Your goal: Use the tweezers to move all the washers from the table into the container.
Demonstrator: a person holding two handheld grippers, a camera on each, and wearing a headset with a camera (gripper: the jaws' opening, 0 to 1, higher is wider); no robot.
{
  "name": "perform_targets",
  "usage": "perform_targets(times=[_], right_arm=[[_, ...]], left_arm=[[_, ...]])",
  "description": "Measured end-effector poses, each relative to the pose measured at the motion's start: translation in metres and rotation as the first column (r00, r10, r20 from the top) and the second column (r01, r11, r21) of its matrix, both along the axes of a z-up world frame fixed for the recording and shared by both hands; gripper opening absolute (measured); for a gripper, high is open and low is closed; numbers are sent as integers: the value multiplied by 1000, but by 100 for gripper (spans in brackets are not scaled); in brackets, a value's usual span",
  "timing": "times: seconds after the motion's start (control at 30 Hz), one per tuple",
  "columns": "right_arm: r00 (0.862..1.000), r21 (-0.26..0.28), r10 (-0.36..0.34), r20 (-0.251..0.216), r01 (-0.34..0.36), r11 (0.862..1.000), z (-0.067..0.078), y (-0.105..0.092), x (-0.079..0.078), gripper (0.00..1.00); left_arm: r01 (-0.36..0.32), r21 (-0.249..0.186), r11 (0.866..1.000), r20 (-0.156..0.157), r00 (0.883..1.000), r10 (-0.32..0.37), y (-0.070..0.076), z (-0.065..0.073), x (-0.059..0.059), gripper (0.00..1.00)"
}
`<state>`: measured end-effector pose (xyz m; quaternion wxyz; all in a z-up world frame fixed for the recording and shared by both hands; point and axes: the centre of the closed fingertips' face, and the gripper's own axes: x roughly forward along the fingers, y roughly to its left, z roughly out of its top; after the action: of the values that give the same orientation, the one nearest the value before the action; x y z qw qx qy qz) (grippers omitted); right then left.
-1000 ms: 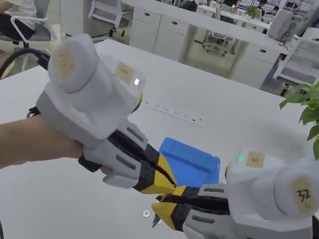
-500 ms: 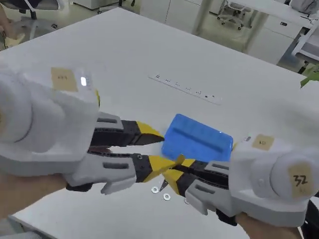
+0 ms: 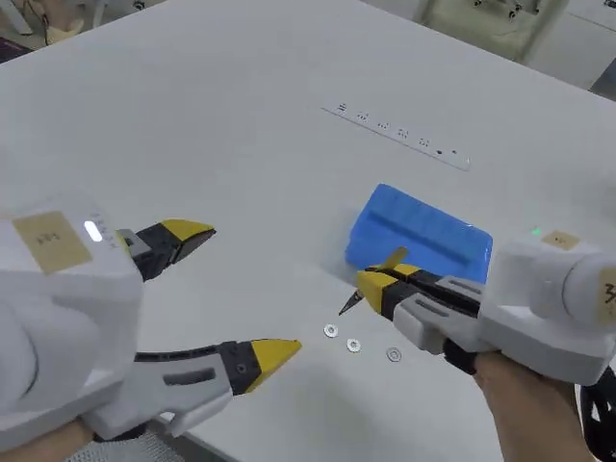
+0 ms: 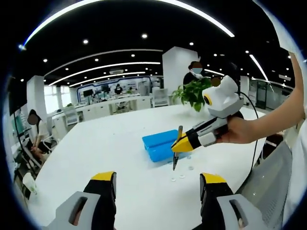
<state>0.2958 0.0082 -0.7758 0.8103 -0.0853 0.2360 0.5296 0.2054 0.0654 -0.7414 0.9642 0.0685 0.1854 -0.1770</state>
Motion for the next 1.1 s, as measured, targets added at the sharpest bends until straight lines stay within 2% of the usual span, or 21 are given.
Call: perform_targets(times=[0.07, 0.13, 0.23, 0.27, 0.37, 0.4, 0.43, 0.53, 0.6, 0.67, 0.73, 0.83, 0.93, 1.03, 1.07, 1.1], right_arm=[[1000, 4, -9, -14, 9, 1000, -5, 1, 2, 2], [1000, 1, -16, -16, 16, 1000, -9, 1, 2, 3], [1000, -22, -21, 8, 21, 1000, -17, 1, 2, 3], [1000, -28, -18, 11, 18, 999, -20, 1, 2, 3], [1000, -41, -14, 12, 15, 999, -27, 0, 1, 3], [1000, -41, -12, 11, 13, 999, -28, 0, 1, 3], [1000, -43, -14, 5, 14, 999, -30, -1, 2, 3], [1000, -38, -19, -12, 19, 999, -34, -1, 2, 3], [1000, -41, -21, -8, 20, 999, -35, -1, 3, 3], [1000, -38, -26, -6, 26, 999, -35, 0, 5, 3], [1000, -37, -27, -10, 26, 999, -36, 1, 5, 3], [1000, -41, -28, -10, 27, 999, -39, 1, 6, 3], [999, -26, -37, -21, 36, 999, -40, 2, 6, 3], [999, -43, -36, 4, 36, 998, -40, 0, 8, 3], [999, -48, -34, 12, 35, 998, -41, 0, 7, 2], [999, -50, -33, 12, 33, 998, -41, 1, 5, 2]], left_arm=[[-17, 11, 1000, -4, 1000, 17, 1, -6, 0, 77], [-50, 34, 998, 7, 999, 49, 5, -9, 2, 80], [-90, 138, 986, 47, 995, 85, 14, -11, 6, 81], [-118, 154, 981, 63, 992, 110, 18, -10, 7, 81], [-131, 65, 989, 47, 991, 128, 17, -10, 9, 88], [-139, 33, 990, 52, 989, 137, 17, -8, 10, 91], [-132, -8, 991, 75, 988, 132, 15, -2, 10, 95], [-127, -39, 991, 119, 984, 131, 14, 4, 10, 97], [-123, -32, 992, 109, 986, 126, 12, 1, 11, 99], [-120, 22, 993, 91, 989, 117, 11, -6, 10, 99], [-116, 42, 992, 79, 991, 112, 10, -10, 10, 99], [-119, 84, 989, 27, 993, 117, 13, -19, 8, 96], [-112, 102, 988, 32, 994, 109, 12, -20, 8, 94], [-112, 103, 988, 38, 993, 108, 13, -19, 8, 94], [-113, 74, 991, 69, 992, 108, 12, -12, 9, 96], [-112, 60, 992, 83, 991, 107, 11, -9, 10, 97]])
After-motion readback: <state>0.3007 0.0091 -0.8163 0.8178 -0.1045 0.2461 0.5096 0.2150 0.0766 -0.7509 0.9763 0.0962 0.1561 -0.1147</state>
